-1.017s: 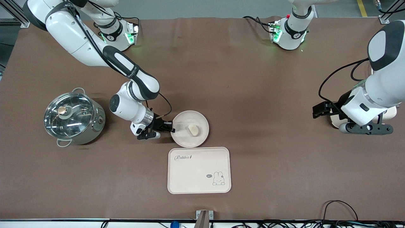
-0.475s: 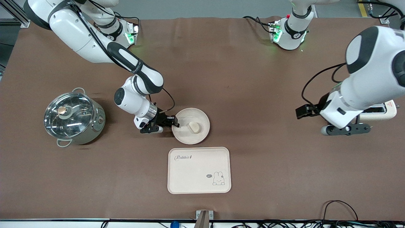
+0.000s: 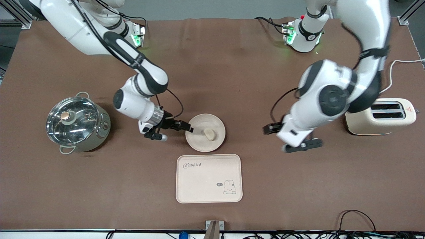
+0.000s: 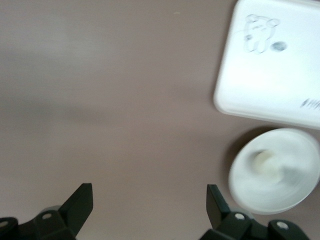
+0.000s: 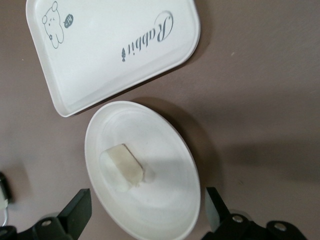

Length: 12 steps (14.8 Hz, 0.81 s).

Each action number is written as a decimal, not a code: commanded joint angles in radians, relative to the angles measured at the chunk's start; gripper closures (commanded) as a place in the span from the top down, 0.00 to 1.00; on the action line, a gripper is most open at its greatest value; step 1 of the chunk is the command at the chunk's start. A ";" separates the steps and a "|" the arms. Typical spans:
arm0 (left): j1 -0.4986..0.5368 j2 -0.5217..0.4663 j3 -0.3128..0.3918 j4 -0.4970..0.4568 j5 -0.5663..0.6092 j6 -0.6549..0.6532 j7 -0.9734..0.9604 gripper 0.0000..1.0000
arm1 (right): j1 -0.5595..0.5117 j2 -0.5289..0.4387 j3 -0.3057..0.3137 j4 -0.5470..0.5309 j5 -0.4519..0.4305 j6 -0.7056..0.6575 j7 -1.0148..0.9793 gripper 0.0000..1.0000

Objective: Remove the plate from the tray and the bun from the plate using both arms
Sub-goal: 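Release the plate with the right gripper while the left gripper reaches the bun, then grasp the white bun with the left gripper while the right gripper withdraws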

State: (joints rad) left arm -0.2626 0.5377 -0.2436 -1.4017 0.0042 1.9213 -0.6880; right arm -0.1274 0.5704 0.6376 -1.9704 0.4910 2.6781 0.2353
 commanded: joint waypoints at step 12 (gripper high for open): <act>-0.472 0.364 0.234 0.130 -0.001 0.453 -0.626 0.79 | -0.386 -0.369 -0.013 0.274 -0.539 -0.819 -0.139 1.00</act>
State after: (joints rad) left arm -0.7252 0.8538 -0.0289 -1.3149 0.0042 2.3403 -1.2746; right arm -0.4405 0.2733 0.6146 -1.6731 -0.0323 1.9056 0.1858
